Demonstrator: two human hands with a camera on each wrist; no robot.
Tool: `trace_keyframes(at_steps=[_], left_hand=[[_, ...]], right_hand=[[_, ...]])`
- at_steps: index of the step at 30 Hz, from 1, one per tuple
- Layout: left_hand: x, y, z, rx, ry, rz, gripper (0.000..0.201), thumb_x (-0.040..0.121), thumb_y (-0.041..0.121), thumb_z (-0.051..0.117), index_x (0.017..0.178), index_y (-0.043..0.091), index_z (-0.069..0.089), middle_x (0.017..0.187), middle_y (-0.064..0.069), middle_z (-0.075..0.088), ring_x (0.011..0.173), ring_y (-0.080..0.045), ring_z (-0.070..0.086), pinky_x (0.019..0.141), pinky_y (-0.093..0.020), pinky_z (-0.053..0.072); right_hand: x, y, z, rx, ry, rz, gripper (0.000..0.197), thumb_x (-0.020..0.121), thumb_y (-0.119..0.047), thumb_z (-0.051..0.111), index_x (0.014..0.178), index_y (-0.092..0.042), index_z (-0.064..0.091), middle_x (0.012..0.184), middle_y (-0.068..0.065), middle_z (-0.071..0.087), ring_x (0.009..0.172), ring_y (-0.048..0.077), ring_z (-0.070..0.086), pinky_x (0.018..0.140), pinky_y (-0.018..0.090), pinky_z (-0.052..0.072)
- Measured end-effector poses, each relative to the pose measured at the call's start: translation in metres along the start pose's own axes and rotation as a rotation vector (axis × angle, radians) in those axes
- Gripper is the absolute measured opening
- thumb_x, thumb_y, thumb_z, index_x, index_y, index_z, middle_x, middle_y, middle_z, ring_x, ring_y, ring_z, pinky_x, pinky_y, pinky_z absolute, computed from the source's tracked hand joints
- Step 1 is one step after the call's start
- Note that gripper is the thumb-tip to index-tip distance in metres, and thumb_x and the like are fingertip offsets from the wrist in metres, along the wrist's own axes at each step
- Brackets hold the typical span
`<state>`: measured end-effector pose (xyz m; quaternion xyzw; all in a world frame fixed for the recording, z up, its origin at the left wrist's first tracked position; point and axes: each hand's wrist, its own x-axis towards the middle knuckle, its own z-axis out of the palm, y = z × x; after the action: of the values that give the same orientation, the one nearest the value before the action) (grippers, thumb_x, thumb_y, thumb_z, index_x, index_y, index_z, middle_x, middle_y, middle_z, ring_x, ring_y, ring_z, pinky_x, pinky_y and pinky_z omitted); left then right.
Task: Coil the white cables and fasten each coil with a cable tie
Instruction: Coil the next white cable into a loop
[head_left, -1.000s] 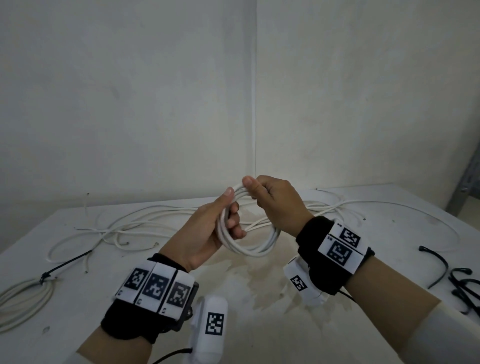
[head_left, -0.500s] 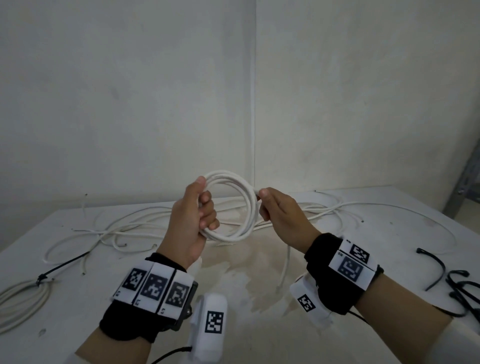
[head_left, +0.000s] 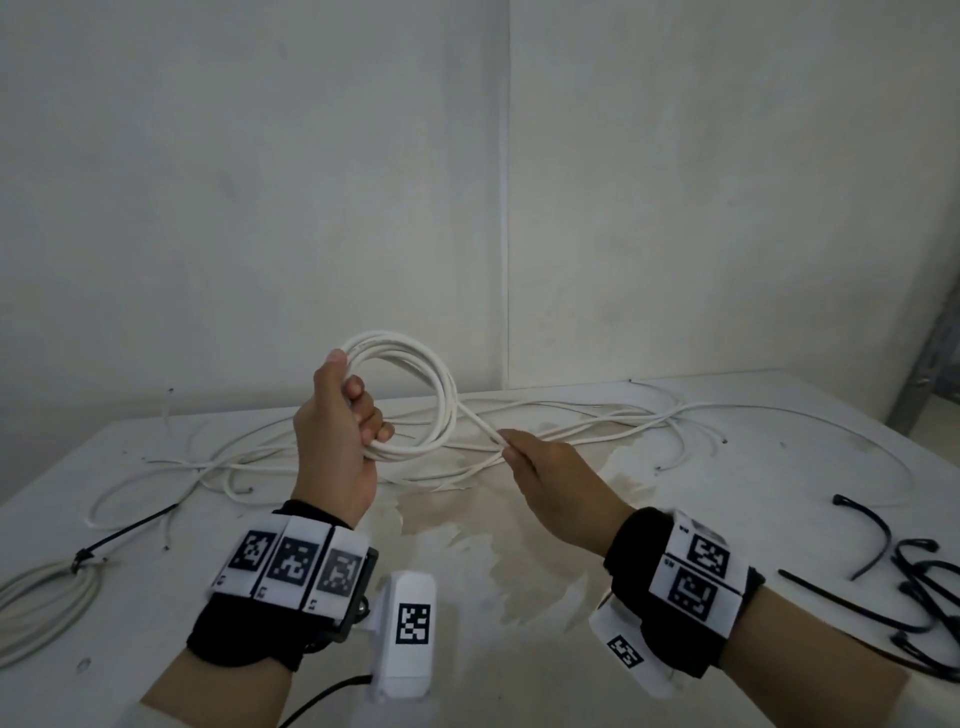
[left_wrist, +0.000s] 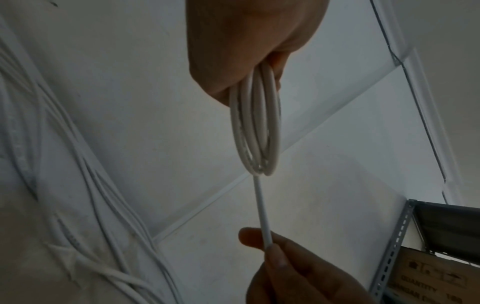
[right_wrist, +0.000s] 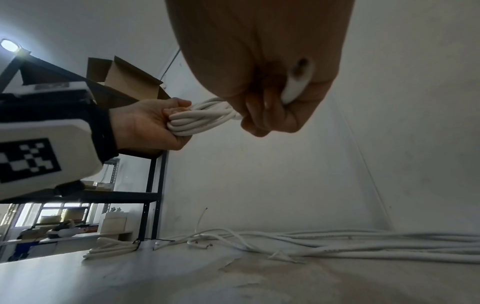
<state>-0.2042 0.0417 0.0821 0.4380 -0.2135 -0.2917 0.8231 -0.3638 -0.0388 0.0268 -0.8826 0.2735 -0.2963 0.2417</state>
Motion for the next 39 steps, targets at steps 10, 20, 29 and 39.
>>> trace_keyframes(at_steps=[10, 20, 29, 39], left_hand=[[-0.006, -0.004, 0.005, 0.053, -0.08, 0.016, 0.038, 0.094, 0.032, 0.044, 0.06, 0.016, 0.036, 0.037, 0.009, 0.026, 0.031, -0.006, 0.023, 0.037, -0.017, 0.027], [-0.01, -0.005, 0.012, 0.01, -0.11, -0.015, 0.04, 0.094, 0.033, 0.043, 0.059, 0.017, 0.036, 0.036, 0.008, 0.025, 0.03, -0.005, 0.021, 0.037, -0.016, 0.025], [-0.022, -0.003, 0.013, 0.207, -0.317, -0.035, 0.04, 0.095, 0.028, 0.04, 0.057, 0.015, 0.033, 0.038, 0.007, 0.023, 0.031, -0.006, 0.019, 0.036, -0.017, 0.025], [-0.025, -0.006, 0.019, 0.356, -0.351, -0.036, 0.04, 0.094, 0.026, 0.043, 0.057, 0.013, 0.036, 0.037, 0.007, 0.024, 0.03, -0.007, 0.02, 0.037, -0.018, 0.025]], right_hand=[[0.007, 0.005, -0.005, 0.085, 0.197, 0.194, 0.018, 0.094, -0.022, 0.049, 0.083, -0.012, 0.058, 0.065, -0.005, 0.041, 0.061, 0.009, 0.039, 0.057, 0.013, 0.033], [0.011, -0.008, -0.007, 0.49, 0.095, 0.274, 0.026, 0.095, -0.015, 0.045, 0.069, -0.014, 0.046, 0.069, 0.002, 0.054, 0.066, 0.012, 0.057, 0.076, 0.032, 0.051], [0.029, -0.024, -0.025, 0.756, 0.17, 0.302, 0.035, 0.095, -0.037, 0.045, 0.104, -0.007, 0.061, 0.077, 0.01, 0.062, 0.071, 0.022, 0.061, 0.073, 0.036, 0.05], [0.021, -0.024, -0.016, 0.675, 0.393, 0.075, 0.026, 0.098, -0.023, 0.035, 0.075, -0.017, 0.048, 0.078, -0.002, 0.06, 0.055, 0.009, 0.066, 0.049, 0.03, 0.051]])
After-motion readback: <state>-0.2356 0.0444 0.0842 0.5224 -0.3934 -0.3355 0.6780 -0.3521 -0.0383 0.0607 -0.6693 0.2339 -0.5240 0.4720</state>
